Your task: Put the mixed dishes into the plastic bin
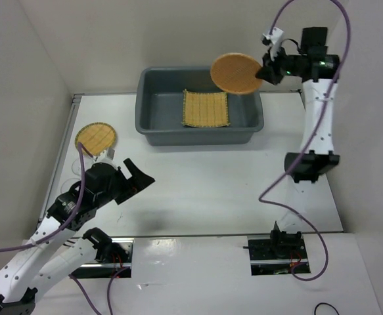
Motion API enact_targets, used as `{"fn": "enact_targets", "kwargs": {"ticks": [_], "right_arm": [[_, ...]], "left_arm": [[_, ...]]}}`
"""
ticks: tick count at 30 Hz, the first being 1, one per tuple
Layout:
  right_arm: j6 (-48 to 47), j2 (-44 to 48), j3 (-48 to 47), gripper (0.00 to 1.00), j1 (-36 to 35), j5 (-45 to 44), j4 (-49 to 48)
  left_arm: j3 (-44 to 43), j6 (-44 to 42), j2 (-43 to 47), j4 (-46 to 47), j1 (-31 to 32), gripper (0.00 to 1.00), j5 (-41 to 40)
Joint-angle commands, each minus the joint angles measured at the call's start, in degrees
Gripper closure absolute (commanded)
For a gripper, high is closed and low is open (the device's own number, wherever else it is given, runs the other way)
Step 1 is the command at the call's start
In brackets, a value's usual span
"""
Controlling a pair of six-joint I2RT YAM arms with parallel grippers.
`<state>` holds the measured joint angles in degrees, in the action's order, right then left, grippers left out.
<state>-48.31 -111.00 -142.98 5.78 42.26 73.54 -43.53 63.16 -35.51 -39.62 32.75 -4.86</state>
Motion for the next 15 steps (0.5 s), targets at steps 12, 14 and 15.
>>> {"fn": "enact_targets", "kwargs": {"ticks": [12,14,15], "right_arm": [[39.87,-41.12,-34.2,1.0,-9.82,5.9,-14.73],[42.41,-43.59,-36.66,1.0,-11.31,4.59,-15.79],[43.04,-44.12,-35.63,1.0,-11.32,4.59,-16.66]], "left_arm": [[1.69,6.45,12.3,-4.23,-0.32,0.0,-2.43],[2.92,7.07,13.79,-4.76,-0.32,0.0,-2.95],[2.92,7.68,13.8,-4.77,-0.32,0.0,-2.96]]}}
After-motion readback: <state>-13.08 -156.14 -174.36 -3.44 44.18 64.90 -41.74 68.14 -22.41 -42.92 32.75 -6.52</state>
